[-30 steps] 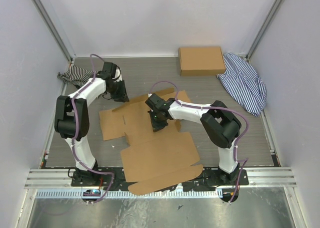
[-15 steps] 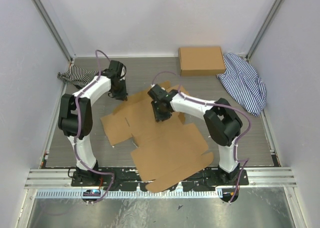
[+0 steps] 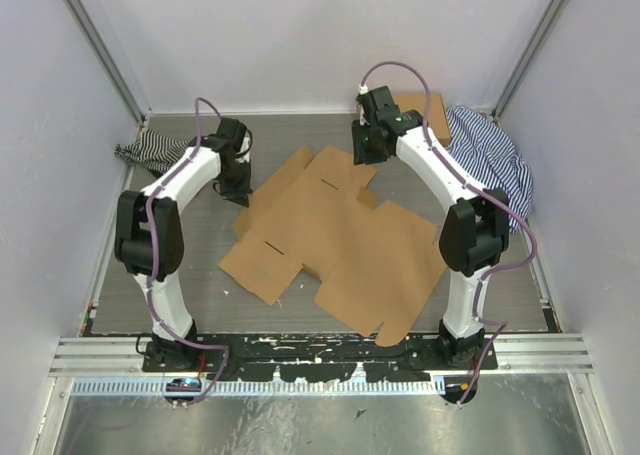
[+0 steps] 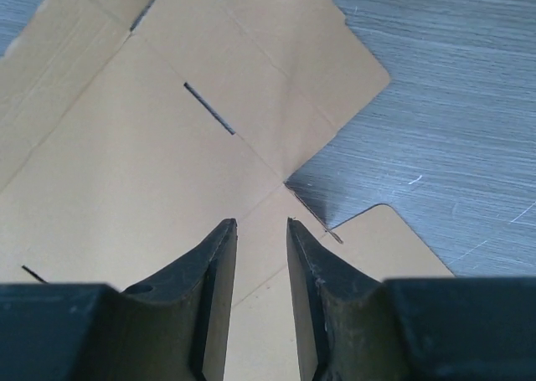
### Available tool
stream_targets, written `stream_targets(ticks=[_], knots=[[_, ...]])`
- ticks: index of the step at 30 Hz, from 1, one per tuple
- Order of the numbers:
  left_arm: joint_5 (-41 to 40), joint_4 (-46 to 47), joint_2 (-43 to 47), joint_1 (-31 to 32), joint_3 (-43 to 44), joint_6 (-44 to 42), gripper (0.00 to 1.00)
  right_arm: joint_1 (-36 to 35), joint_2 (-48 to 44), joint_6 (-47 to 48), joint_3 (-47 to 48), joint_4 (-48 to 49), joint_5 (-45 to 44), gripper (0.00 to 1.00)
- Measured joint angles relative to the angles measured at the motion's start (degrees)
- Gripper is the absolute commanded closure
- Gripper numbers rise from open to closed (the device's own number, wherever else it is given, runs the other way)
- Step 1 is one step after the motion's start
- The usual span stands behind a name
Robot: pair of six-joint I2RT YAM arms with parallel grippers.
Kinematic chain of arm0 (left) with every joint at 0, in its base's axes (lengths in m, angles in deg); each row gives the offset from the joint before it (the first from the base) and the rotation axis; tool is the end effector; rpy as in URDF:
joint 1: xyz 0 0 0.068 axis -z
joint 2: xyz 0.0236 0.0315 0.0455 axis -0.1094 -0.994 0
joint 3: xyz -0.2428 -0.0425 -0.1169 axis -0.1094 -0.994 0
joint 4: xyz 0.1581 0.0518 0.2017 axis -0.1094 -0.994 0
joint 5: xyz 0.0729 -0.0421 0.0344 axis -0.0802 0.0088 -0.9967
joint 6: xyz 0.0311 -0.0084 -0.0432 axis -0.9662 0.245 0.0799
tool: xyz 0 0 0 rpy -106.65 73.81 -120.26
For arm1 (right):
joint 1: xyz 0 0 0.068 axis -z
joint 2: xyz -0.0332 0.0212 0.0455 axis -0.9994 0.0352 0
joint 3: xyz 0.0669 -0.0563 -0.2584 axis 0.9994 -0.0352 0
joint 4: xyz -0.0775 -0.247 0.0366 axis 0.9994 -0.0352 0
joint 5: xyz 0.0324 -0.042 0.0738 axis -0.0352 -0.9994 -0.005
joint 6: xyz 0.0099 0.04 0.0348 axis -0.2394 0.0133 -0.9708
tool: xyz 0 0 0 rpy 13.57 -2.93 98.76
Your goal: Fold the paper box
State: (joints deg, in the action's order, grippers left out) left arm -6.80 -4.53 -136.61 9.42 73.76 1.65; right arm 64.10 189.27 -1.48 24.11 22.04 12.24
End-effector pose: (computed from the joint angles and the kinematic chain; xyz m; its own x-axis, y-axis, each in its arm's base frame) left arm 0.3793 -0.1074 0.2141 -0.9564 -0.0271 -0.2908 0.0041 0.9944 -0.1060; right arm 0.3951 0.1739 0.3010 -0.7958 -0.1144 -0.5947 -0.2210 0.9691 0.1093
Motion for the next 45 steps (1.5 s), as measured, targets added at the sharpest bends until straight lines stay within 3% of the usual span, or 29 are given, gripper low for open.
stream_targets(ticks=[4, 9, 17, 23, 25, 31, 45], knots=[[1.11, -2.47, 6.60, 0.48, 0.00, -1.31, 1.00, 1.36, 0.02, 0.61, 0.76, -0.98, 3.26, 0.57], [2.82, -3.78, 16.72, 2.23, -0.83, -2.84, 1.00, 1.11, 0.13, 1.88, 0.74, -0.96, 10.71, 0.38], [3.34, -5.86, 20.35, 4.33, -6.01, -3.37, 1.00, 0.81, 5.79, 13.57, 10.67, 2.10, 18.60, 0.37], [3.32, -6.14, 20.65, 6.01, -6.47, -4.46, 1.00, 0.81, 5.33, 30.29, 4.02, 12.28, 23.34, 0.35], [3.41, -6.27, 21.00, 6.80, -6.47, -5.11, 1.00, 0.83, 6.49, 34.62, 4.74, 11.65, 25.22, 0.35], [3.82, -6.93, 23.02, 8.37, -6.60, -7.65, 1.00, 0.76, 13.66, 47.67, 18.73, 8.04, 29.35, 0.33], [4.52, -7.02, 24.30, 8.68, -9.33, -8.61, 1.00, -2.58, 18.12, 70.34, 21.70, 6.49, 31.91, 0.30]])
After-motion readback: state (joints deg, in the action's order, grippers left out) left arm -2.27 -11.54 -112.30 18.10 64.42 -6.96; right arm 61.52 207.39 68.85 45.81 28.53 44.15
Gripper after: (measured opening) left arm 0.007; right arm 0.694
